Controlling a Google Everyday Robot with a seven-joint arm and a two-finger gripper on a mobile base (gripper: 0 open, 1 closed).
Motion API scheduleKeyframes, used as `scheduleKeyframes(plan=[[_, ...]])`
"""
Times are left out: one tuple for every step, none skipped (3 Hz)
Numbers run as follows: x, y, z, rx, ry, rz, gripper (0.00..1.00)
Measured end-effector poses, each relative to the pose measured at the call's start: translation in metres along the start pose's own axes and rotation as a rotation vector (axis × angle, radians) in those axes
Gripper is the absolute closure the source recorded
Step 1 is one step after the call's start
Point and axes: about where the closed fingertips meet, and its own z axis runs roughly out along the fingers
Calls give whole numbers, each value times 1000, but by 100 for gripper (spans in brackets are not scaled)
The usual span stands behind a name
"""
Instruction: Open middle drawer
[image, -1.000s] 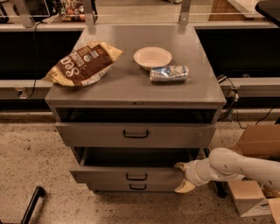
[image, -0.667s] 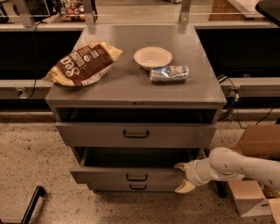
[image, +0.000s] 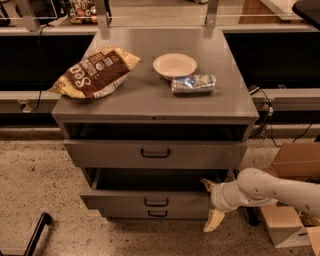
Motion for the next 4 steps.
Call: scheduleKeyframes(plan=[[0,0,0,0,0,0,0],[6,6,4,-43,-20,31,0],[8,24,2,-164,-92,98,25],[-5,46,-13,-253,-98,116,26]])
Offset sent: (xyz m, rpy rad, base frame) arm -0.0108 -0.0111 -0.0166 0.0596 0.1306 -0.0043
